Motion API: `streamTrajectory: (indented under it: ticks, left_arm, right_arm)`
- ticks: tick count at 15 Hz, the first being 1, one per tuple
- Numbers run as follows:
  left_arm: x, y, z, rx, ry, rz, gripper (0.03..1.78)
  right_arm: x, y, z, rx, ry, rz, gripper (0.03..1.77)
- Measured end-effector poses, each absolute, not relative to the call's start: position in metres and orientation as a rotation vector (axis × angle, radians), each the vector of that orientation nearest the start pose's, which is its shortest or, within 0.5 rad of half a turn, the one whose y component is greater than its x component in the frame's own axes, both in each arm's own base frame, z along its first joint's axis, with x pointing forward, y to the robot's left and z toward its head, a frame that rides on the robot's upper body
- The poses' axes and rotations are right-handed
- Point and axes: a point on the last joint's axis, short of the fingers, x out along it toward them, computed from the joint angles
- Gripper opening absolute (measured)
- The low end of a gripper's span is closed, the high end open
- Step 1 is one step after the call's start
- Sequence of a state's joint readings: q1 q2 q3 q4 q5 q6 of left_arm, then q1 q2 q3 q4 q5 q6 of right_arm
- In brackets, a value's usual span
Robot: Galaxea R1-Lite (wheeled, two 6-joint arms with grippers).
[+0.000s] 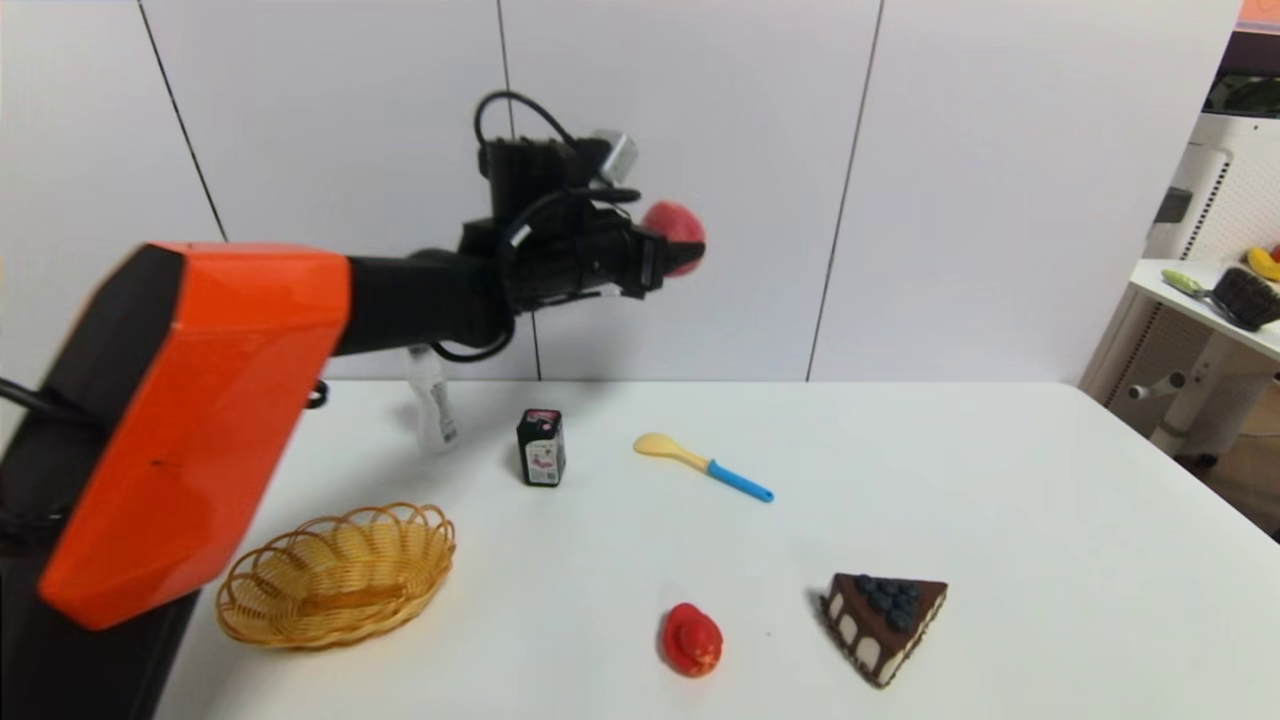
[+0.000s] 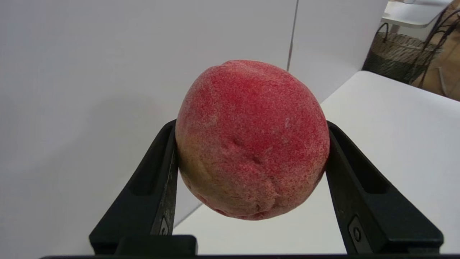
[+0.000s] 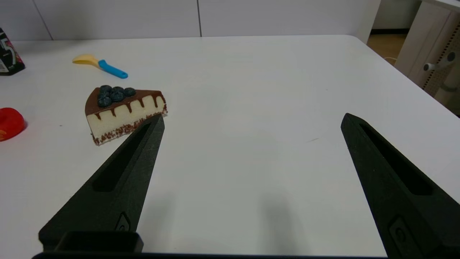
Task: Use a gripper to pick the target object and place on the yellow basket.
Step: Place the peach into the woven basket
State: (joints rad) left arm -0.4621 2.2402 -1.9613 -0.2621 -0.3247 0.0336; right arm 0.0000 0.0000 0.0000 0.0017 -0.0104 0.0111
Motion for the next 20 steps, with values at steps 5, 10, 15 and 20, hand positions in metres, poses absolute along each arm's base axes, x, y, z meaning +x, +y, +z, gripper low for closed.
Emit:
streamTrajectory:
  ticks: [5,10,15,20]
  left_arm:
    - [0.355,-0.076,0.353,0.215,0.064,-0.521,1.18]
    - [0.295,-0.015,0.314,0.210,0.316,-0.398,1.18]
    - [0.248,-0.006,0.221,0.163,0.600,-0.403,1.18]
    - [0.218,-0.005,0.169,0.179,0.741,-0.432,1.17]
  right_arm:
    - [-0.023,0.000,0.075,0.011,0.002,-0.010,1.70]
    - [-0.023,0.000,0.075,0.011,0.001,-0.010,1.70]
    - [-0.023,0.000,0.075,0.011,0.002,-0.010,1.70]
    - [-0.023,0.000,0.075,0.011,0.001,-0.011,1.70]
